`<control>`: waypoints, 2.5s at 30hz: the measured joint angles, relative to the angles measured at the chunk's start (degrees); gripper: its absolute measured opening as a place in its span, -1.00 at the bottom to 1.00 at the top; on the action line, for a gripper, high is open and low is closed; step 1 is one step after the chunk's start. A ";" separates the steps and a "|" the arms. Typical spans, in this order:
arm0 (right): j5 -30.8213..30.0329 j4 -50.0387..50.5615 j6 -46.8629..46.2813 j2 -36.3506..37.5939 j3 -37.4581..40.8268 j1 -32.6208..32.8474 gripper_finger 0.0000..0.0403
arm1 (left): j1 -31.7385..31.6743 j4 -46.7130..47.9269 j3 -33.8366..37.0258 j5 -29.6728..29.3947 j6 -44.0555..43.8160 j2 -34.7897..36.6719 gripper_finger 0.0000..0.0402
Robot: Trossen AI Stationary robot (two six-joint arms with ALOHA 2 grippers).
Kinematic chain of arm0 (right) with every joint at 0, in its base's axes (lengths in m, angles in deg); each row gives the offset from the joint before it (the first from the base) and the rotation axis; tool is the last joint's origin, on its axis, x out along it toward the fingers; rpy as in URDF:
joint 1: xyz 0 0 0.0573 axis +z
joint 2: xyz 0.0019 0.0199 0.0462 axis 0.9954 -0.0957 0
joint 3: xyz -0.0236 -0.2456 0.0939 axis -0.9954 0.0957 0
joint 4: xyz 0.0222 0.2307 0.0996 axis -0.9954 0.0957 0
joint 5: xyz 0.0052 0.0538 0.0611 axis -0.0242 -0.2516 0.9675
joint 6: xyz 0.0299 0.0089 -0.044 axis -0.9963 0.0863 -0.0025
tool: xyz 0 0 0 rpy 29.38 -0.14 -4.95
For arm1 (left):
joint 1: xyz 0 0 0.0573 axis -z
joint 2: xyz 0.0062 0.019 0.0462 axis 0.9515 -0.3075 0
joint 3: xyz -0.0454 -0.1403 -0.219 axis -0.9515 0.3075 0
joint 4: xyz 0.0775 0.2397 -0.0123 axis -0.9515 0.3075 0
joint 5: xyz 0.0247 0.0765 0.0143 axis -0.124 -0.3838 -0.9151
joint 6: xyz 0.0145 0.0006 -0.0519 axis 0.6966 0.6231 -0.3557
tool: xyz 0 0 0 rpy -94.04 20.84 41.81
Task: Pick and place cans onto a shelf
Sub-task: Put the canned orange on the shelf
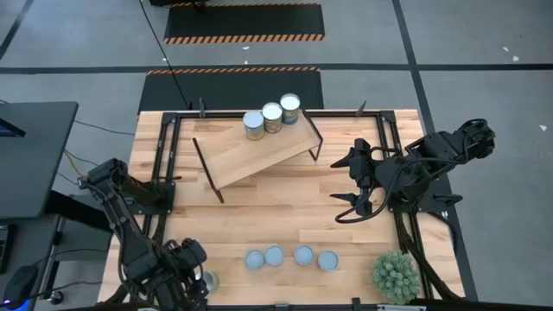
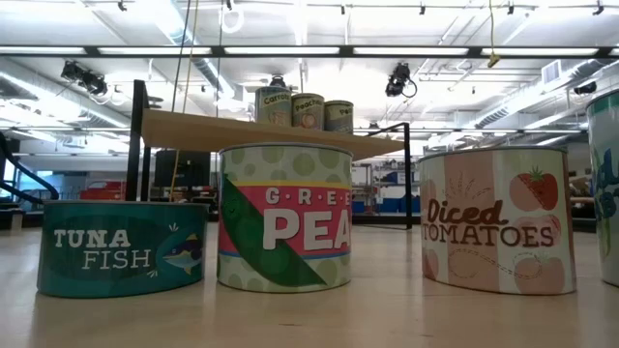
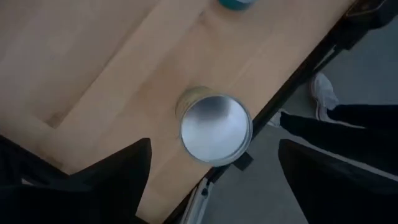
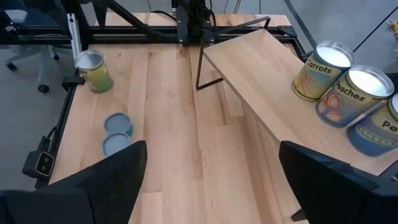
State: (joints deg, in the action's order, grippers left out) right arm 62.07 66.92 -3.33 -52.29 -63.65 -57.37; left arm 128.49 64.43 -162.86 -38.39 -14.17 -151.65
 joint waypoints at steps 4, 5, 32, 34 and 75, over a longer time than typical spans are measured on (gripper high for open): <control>0.00 0.00 0.00 0.00 0.00 -0.01 0.85 | 0.52 -0.59 0.00 0.09 -1.79 -0.62 0.76; 0.00 0.00 0.00 0.00 0.00 0.00 0.85 | 0.61 -0.79 0.00 0.15 -2.08 -0.99 0.76; 0.02 0.02 0.07 0.00 0.00 0.00 0.85 | 2.46 -6.11 0.00 7.42 -0.60 -4.63 0.76; 0.02 0.00 0.07 0.00 0.00 -0.01 0.85 | 2.34 -6.09 0.00 6.30 -1.45 -4.63 0.76; 0.05 -0.33 -0.05 0.00 0.00 -0.01 0.85 | 0.17 1.54 8.94 -2.77 -1.64 -1.53 0.60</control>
State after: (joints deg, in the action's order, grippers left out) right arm 62.12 66.60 -3.38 -52.29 -63.65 -57.37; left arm 128.66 65.97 -153.92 -41.16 -15.81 -153.18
